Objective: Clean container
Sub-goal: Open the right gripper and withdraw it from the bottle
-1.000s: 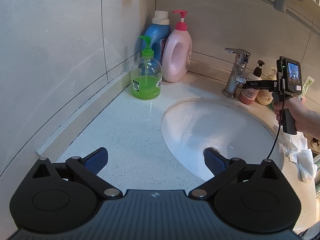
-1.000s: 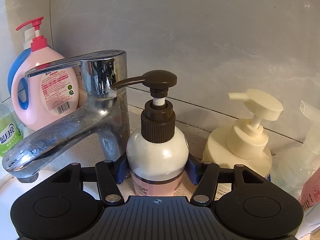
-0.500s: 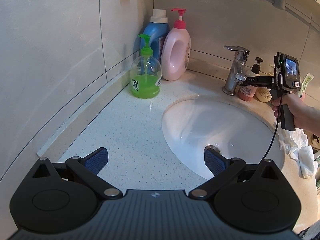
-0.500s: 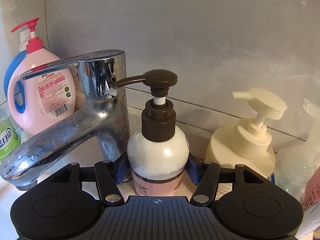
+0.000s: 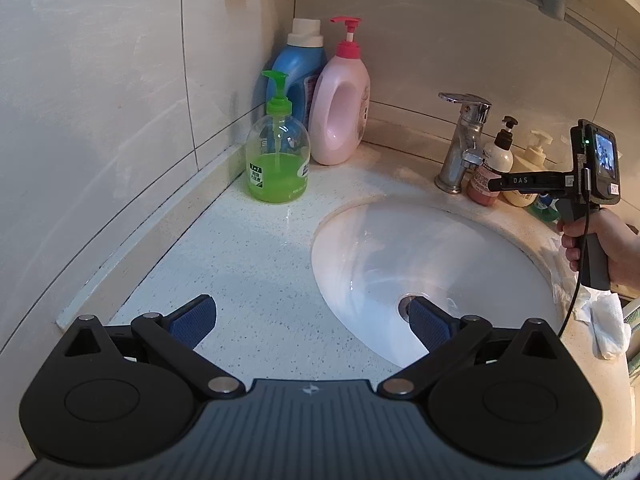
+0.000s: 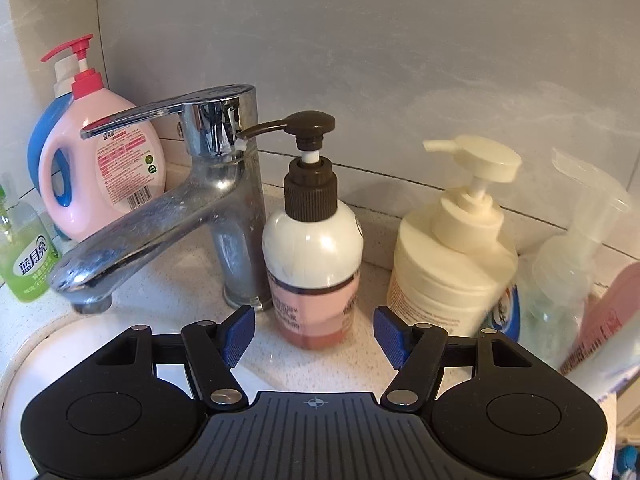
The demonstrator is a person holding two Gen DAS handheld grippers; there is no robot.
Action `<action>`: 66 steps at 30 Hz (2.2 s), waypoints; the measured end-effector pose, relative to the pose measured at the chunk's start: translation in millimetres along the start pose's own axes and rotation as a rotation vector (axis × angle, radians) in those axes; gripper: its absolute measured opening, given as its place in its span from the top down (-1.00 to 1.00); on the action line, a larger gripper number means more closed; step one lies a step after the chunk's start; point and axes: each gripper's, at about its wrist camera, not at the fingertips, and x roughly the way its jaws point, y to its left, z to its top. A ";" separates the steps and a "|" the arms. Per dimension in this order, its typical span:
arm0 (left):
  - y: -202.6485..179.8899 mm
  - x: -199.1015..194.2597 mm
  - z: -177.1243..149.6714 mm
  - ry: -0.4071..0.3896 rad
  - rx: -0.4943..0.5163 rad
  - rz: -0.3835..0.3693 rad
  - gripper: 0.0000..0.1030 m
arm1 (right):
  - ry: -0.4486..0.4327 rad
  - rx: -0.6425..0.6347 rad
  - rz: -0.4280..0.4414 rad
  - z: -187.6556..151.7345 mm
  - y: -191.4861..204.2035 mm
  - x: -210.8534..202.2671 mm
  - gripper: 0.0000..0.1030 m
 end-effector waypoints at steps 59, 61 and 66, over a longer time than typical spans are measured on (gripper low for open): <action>-36.0 20.2 6.5 -0.035 0.120 0.004 -0.99 | -0.011 0.068 0.070 -75.3 48.4 -167.7 -0.69; -36.0 21.3 6.5 -0.030 0.122 0.003 -0.99 | -0.009 0.068 0.068 -77.0 49.7 -168.6 -0.69; -36.5 22.3 6.8 -0.028 0.124 -0.003 -0.99 | -0.003 0.069 0.063 -81.8 51.3 -169.9 -0.69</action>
